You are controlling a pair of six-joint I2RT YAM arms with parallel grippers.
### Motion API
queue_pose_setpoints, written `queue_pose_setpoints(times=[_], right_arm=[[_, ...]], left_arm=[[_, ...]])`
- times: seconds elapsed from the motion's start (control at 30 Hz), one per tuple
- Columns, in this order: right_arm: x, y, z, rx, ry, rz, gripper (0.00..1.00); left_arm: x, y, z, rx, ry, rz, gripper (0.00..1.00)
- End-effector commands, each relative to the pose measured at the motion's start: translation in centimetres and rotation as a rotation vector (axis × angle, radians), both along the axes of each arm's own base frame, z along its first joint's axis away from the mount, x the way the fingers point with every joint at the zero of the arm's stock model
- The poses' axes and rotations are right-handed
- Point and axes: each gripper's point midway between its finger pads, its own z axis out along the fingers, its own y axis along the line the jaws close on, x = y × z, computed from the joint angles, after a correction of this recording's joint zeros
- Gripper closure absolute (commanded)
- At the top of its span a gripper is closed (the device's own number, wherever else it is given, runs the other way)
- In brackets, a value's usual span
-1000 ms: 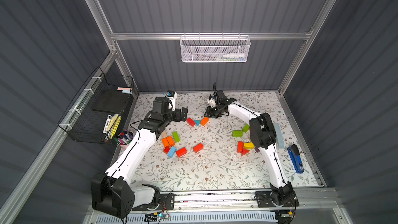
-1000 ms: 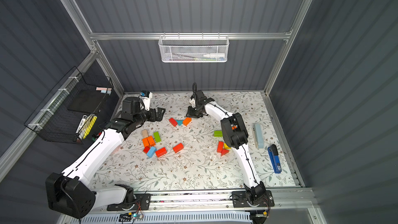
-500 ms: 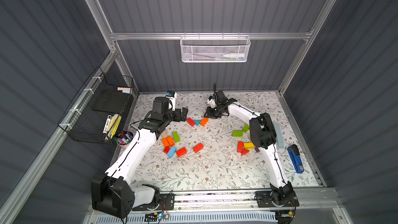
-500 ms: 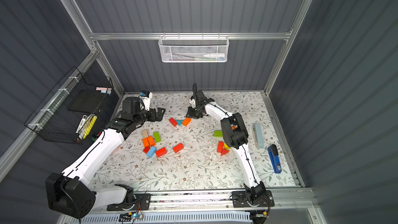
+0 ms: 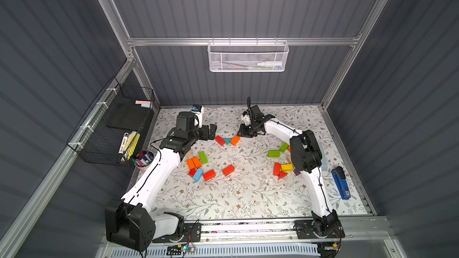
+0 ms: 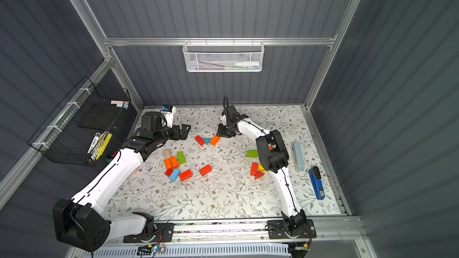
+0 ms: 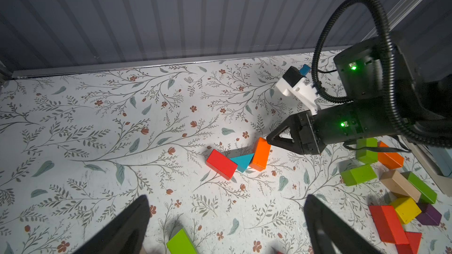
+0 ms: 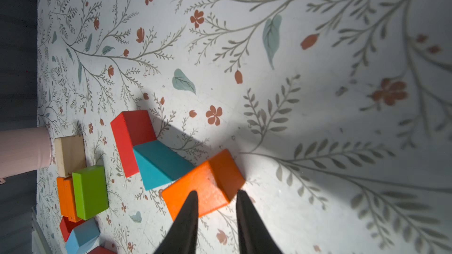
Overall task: Assemble a heart with building blocks
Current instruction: Adjust the building block at the center of the board.
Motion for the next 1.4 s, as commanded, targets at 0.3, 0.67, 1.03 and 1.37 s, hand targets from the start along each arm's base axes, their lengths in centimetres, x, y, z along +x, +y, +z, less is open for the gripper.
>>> queue_pose_setpoints(times=[0.3, 0.67, 1.03, 1.37], right_arm=[[-3.3, -0.8, -0.1, -0.044, -0.018, 0.02, 0.72], [-4.3, 0.7, -1.8, -0.033, -0.004, -0.083, 0.74], [-3.8, 2.1, -1.6, 0.007, 0.008, -0.131, 0.75], [-5.1, 1.9, -0.8, -0.012, -0.007, -0.077, 0.76]], left_arm=[[0.2, 0.1, -0.2, -0.014, 0.005, 0.0, 0.01], [0.2, 0.0, -0.3, -0.011, 0.005, -0.004, 0.01], [0.1, 0.2, 0.1, -0.011, -0.003, 0.0, 0.01], [0.1, 0.3, -0.1, -0.008, 0.001, 0.006, 0.01]])
